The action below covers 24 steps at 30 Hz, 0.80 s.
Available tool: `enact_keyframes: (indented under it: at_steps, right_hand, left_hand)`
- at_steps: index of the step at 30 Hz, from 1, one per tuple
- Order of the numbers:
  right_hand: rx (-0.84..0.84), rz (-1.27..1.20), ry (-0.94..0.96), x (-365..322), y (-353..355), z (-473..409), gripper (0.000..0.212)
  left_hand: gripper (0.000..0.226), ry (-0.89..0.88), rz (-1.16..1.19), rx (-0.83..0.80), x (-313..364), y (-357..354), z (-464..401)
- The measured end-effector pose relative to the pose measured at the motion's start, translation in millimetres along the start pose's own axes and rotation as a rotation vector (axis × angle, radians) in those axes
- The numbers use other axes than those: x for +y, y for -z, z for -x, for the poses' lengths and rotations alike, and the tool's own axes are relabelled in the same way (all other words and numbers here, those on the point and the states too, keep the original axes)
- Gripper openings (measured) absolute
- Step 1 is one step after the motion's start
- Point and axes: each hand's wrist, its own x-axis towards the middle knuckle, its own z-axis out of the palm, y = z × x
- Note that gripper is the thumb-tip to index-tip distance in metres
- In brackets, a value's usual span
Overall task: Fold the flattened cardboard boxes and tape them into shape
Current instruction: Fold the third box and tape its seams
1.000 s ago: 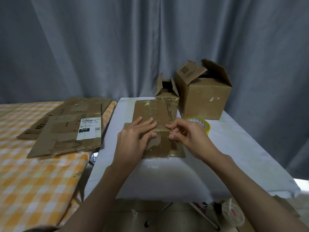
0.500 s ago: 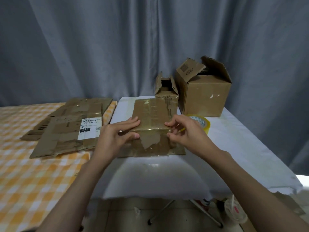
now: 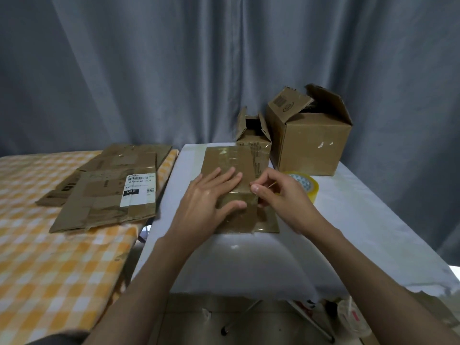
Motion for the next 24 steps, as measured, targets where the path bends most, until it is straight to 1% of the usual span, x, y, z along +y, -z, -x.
enact_keyframes:
  at_steps: [2,4,7,9,12,14,16,17,20,22,24]
  right_hand:
    - [0.008,-0.004,-0.002,-1.2,-1.5,0.3,0.01]
    - [0.025,0.01,0.008,-2.2,-2.6,1.4,0.01]
    - [0.034,0.007,-0.001,-3.6,-3.0,4.4,0.011]
    - [0.034,-0.03,-0.013,-6.1,-1.4,5.5,0.014]
    - [0.056,-0.135,-0.02,-12.6,3.6,6.3,0.016]
    - [0.059,-0.116,-0.015,-13.9,7.3,6.9,0.018]
    - [0.051,-0.057,-0.023,-13.8,7.3,8.7,0.018]
    - [0.042,-0.015,-0.038,-13.2,5.7,9.9,0.019]
    - [0.032,0.08,-0.072,-11.8,-0.3,13.8,0.027]
    - [0.018,0.063,-0.089,-13.5,-1.9,16.2,0.041]
    - [-0.03,0.062,-0.137,-16.9,0.4,17.9,0.062]
  left_hand:
    - [0.058,0.025,-0.027,0.12,3.6,-9.4,0.7]
    - [0.047,0.032,-0.02,0.2,8.2,-13.4,-0.3]
    - [0.038,-0.01,-0.03,0.216,13.3,-12.1,-0.1]
    - [0.037,-0.016,-0.034,0.213,17.2,-6.9,2.5]
    - [0.034,-0.072,-0.093,0.309,30.8,0.7,7.1]
    - [0.033,-0.121,-0.199,0.346,43.9,4.2,9.9]
    - [0.04,-0.123,-0.259,0.29,51.8,10.0,10.6]
    - [0.045,-0.095,-0.231,0.24,51.2,13.9,9.4]
    - [0.055,0.064,-0.043,0.124,29.2,27.6,-6.7]
    - [0.051,0.118,0.031,0.056,6.4,35.2,-29.3]
    - [0.044,0.143,0.02,-0.051,-13.8,37.9,-55.3]
